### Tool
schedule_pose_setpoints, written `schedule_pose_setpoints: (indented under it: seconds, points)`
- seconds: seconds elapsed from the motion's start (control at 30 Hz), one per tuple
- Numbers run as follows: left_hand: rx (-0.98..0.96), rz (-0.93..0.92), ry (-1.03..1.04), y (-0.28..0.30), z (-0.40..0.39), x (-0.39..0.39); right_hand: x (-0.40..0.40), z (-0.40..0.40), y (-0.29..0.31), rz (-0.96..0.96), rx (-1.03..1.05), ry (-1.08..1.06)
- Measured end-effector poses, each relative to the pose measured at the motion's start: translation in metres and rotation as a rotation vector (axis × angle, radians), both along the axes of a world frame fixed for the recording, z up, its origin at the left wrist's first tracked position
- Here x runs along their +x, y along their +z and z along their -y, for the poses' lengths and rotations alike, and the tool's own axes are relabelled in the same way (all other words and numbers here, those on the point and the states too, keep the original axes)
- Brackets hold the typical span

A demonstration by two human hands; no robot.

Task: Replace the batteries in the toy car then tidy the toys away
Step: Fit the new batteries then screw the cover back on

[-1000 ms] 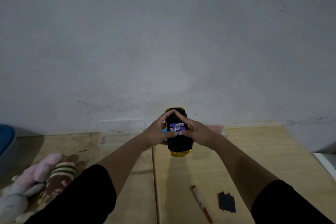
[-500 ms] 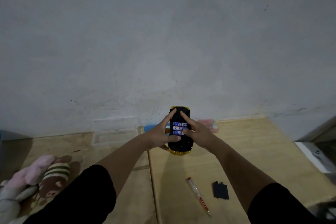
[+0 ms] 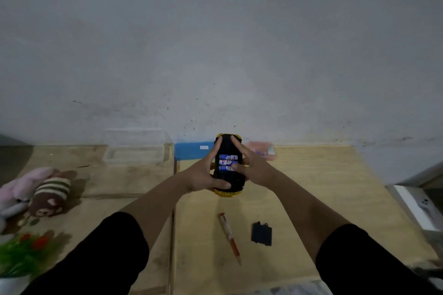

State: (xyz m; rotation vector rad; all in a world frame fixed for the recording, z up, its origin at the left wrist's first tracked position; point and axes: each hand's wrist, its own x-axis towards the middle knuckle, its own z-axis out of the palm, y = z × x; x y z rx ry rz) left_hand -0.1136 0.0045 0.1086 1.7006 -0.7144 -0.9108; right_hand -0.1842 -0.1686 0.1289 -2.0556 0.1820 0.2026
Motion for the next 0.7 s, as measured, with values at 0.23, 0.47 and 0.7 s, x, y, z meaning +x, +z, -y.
schedule_pose_setpoints:
  seconds: [0.23,0.47,0.7]
  points:
    - [0.045,-0.12,0.143,-0.025,0.026,-0.039,-0.034,0.042,-0.033,0.035,-0.051,-0.077]
    - [0.122,-0.131,0.268,-0.058,0.03,-0.072,-0.097,0.067,-0.102,-0.127,-0.201,0.03]
    - [0.164,-0.144,0.304,-0.074,0.031,-0.093,-0.136,0.068,-0.144,-0.042,-0.388,0.116]
